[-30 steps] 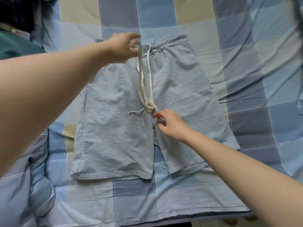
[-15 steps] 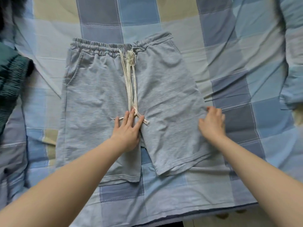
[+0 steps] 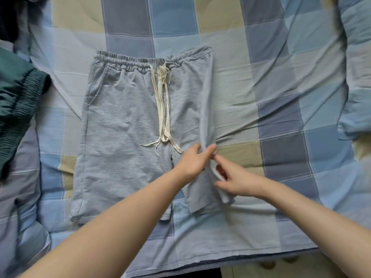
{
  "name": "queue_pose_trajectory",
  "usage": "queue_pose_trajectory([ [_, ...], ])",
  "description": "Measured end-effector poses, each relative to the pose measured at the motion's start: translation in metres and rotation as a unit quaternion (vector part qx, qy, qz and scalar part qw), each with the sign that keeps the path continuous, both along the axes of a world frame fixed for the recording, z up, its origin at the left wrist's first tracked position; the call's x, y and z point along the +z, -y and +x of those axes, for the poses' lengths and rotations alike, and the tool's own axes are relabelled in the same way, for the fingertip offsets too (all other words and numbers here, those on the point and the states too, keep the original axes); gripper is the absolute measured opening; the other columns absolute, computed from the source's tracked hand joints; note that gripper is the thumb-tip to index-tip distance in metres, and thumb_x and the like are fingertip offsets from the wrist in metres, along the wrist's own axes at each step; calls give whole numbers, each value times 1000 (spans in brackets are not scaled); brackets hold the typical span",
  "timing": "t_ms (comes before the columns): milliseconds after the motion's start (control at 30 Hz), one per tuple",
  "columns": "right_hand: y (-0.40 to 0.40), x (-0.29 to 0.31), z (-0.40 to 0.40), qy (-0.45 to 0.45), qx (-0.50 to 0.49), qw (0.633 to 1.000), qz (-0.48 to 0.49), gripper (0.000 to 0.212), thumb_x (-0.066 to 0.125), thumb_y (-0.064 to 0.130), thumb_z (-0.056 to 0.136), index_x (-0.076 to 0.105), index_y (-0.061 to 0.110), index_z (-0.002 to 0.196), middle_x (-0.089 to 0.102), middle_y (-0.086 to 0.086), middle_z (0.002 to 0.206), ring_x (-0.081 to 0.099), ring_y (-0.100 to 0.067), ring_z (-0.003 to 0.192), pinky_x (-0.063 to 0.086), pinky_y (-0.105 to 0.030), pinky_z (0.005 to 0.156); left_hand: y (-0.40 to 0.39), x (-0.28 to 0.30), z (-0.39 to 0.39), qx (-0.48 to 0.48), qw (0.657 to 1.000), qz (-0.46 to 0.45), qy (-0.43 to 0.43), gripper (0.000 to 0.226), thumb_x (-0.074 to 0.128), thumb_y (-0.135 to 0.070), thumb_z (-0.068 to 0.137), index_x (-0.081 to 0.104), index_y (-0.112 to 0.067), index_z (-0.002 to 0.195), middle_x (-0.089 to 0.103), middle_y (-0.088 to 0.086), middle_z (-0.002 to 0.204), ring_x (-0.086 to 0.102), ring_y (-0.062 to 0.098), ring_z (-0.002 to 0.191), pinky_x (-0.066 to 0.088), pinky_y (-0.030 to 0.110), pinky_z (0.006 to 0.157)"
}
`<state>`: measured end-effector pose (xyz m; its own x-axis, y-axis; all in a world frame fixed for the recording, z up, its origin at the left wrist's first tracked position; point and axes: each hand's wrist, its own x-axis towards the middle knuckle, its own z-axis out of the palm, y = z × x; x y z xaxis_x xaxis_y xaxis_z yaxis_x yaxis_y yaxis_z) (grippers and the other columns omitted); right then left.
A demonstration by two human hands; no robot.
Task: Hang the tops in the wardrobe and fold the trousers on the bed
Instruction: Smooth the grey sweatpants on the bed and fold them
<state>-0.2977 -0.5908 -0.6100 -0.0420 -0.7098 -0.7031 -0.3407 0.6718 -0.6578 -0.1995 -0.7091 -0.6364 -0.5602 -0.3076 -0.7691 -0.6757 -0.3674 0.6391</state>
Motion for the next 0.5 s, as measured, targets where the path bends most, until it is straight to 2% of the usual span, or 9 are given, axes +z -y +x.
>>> queue_pose_trajectory([
  [33,6,7,0,84,-6,996,38,59,65,2,83,40,25,131,55,1,80,51,-2,67,41,-16,63,-2,-2,-1,43,999,10,19,14,66,-26,91,64,-15,82,65,4,78,62,21,76,54,40,77],
  [67,12,14,-5,169,-32,981,90,50,68,6,84,47,24,126,59,1,81,55,-1,69,45,-19,64,-3,-6,0,56,998,-10,41,15,66,-15,87,62,-15,72,64,2,70,60,19,72,52,35,68],
  [100,19,16,-12,213,-67,966,128,40,68,11,86,54,21,123,64,3,83,59,-3,74,49,-25,67,-3,-12,2,57,996,-32,63,13,63,-6,84,63,-13,73,66,4,71,62,21,75,52,33,68],
  [167,38,10,-35,157,-165,964,138,26,61,12,91,62,12,117,67,3,83,62,-9,75,54,-32,72,-4,-20,9,47,993,-62,87,11,58,-1,83,65,-8,87,71,12,91,66,27,90,55,37,80],
  [267,81,-8,-67,48,-360,928,89,21,52,13,96,56,6,115,59,-8,90,57,-17,69,56,-32,66,-8,-22,21,3,997,-60,49,24,56,2,82,64,-10,102,68,7,96,66,30,99,54,34,83],
  [367,133,-27,-77,36,-414,906,76,19,56,26,95,52,10,105,53,-10,97,56,-19,70,54,-33,69,-14,-23,36,-55,994,-89,7,38,53,-1,82,60,-12,118,67,6,113,62,24,108,49,31,92],
  [433,165,-39,-74,11,-419,905,69,21,56,31,93,54,11,98,53,-8,89,55,-18,66,53,-30,61,-13,-22,48,-74,993,-93,-13,44,48,0,82,57,-14,123,65,5,121,58,22,114,45,25,93],
  [500,191,-50,-69,-26,-434,899,50,26,55,35,92,54,12,104,57,-5,86,57,-16,65,52,-28,55,-8,-17,58,-95,991,-93,-23,48,43,3,81,55,-13,125,63,8,124,56,24,118,43,25,96],
])
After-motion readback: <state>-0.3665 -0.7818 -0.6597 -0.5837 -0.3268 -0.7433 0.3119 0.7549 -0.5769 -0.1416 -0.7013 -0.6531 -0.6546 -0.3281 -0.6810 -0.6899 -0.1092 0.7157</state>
